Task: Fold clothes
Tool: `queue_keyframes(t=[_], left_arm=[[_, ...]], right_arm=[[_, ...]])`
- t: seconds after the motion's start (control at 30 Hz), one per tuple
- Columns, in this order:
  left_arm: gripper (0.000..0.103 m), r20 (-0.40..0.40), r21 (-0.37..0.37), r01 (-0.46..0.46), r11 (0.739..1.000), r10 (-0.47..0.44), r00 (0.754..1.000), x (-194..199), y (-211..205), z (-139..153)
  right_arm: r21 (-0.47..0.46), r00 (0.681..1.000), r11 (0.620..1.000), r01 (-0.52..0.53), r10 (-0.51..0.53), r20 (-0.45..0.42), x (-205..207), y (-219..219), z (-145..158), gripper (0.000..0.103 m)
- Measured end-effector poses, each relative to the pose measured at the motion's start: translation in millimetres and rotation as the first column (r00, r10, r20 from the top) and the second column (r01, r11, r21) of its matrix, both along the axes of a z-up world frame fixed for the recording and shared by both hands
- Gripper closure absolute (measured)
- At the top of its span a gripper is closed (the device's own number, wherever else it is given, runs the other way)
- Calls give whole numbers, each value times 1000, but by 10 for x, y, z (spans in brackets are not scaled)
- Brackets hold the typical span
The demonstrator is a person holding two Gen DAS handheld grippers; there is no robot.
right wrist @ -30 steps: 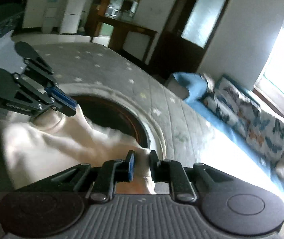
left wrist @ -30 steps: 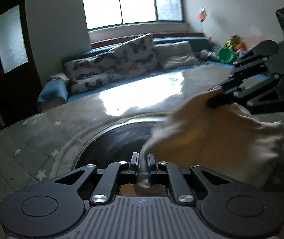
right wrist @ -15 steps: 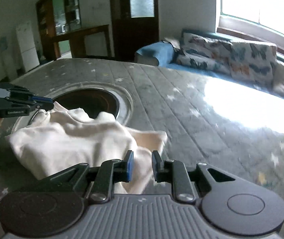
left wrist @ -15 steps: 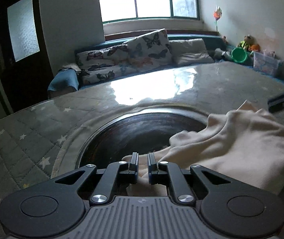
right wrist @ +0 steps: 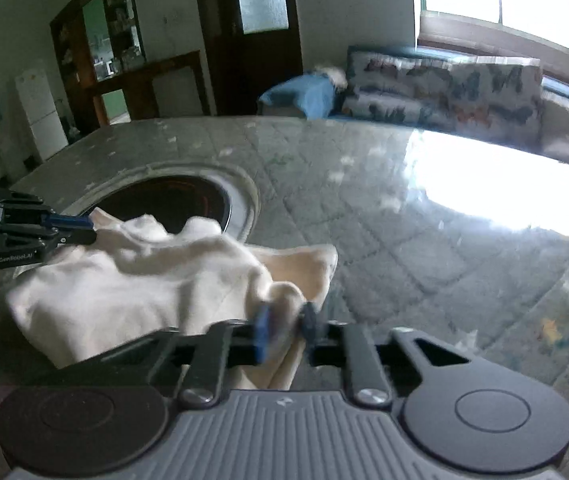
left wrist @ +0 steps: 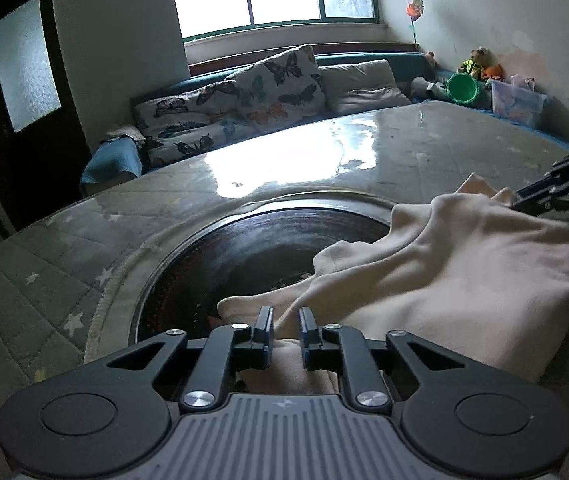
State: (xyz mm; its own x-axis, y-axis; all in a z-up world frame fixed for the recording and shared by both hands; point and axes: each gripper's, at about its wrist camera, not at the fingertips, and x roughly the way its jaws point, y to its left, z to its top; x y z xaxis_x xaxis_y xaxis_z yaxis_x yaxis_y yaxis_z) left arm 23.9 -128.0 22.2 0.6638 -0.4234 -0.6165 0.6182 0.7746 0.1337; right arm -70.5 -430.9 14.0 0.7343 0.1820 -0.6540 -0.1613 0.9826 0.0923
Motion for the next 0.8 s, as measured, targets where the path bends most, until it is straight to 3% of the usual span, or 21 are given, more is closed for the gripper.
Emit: queue_keyframes(t=[0.1, 0.2, 0.23, 0.27, 0.33, 0.47, 0.63, 0.8], left_arm=[[99, 8, 8, -17, 1000, 17, 1000, 7, 9, -16], [100, 17, 16, -35, 999, 34, 999, 14, 19, -31], [100, 20, 19, -41, 999, 40, 999, 16, 22, -36], [100, 23, 21, -46, 999, 46, 999, 18, 25, -42], [100, 28, 26, -58, 998, 57, 998, 23, 31, -52], [97, 34, -6, -35, 999, 35, 999, -49, 59, 29], [96, 17, -44, 28, 999, -27, 999, -121, 1, 91], [96, 11, -6, 67, 998, -67, 998, -81, -171, 30]], right_arm=[[-68, 997, 998, 10, -5, 79, -65, 83, 121, 96], [-113, 999, 993, 23, -19, 41, -13, 87, 38, 92], [-113, 999, 993, 34, -30, 38, -11, 71, 9, 84], [-113, 999, 993, 44, -41, 35, -9, 56, -20, 82], [-89, 996, 994, 65, -60, 59, -40, 17, 6, 81], [-85, 992, 996, 13, -3, 125, -105, 82, 174, 79], [-104, 991, 992, -77, 87, 102, 56, 306, 143, 79], [-118, 993, 987, -105, 111, 47, 308, 491, 6, 81]])
